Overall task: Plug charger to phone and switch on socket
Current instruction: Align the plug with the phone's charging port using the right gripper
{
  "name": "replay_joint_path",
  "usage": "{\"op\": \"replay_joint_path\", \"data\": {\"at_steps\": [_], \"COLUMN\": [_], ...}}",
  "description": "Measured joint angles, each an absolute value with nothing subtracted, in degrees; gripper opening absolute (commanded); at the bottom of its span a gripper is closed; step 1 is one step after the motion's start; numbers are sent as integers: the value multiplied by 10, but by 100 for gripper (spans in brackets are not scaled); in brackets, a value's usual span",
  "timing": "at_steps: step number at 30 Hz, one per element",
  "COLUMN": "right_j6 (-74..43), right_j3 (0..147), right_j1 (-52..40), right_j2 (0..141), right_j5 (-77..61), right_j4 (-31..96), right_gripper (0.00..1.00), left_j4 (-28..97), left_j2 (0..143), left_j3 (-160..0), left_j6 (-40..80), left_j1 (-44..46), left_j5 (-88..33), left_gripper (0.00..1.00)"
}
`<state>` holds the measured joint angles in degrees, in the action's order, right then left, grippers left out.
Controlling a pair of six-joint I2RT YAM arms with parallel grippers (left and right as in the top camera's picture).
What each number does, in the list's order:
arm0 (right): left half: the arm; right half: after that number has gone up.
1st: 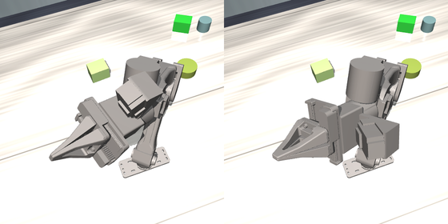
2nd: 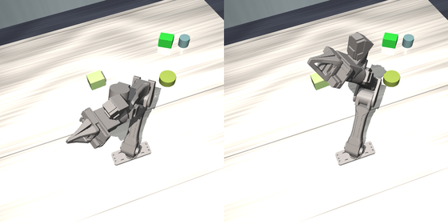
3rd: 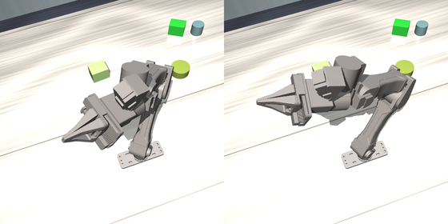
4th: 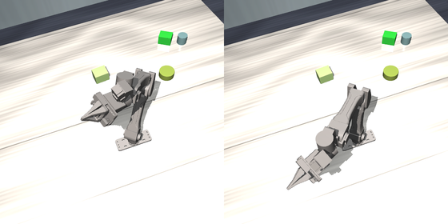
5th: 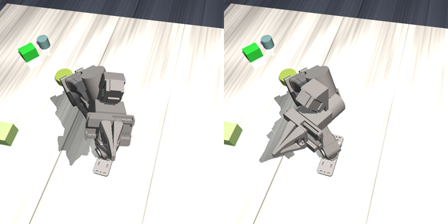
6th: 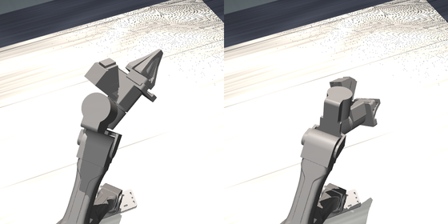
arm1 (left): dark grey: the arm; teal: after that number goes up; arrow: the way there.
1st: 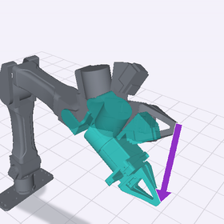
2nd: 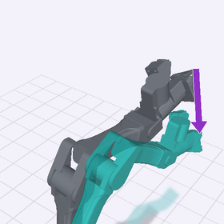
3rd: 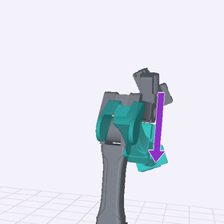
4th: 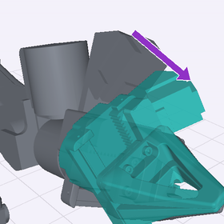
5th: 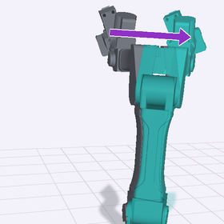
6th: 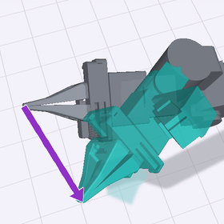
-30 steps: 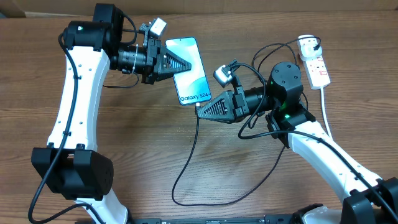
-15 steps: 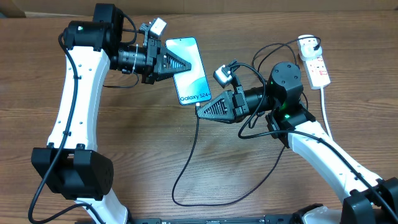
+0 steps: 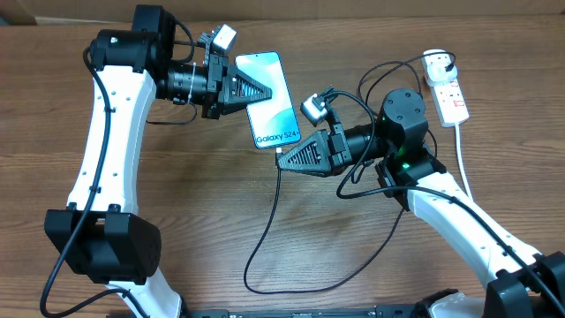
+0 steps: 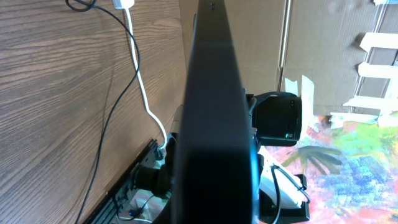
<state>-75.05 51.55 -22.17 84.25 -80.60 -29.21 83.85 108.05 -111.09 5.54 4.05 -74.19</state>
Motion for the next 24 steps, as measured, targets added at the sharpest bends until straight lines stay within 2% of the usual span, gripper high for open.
{"op": "replay_joint_path", "data": {"at_steps": [10, 24], "right_j6": [-779, -793], "right_j3": [515, 515], "right_j1": [-222, -222], "right_j2": [842, 842], "right_j5": [-813, -821], "right_j4": [-350, -351], "right_gripper": [4, 4], "left_j4": [839, 842], "left_j2": [1080, 1080], "left_j3": [-1111, -1111], "left_j6": [55, 55], "left_j1": [41, 41], "left_j5": [-743, -744], "left_gripper": [4, 4]}}
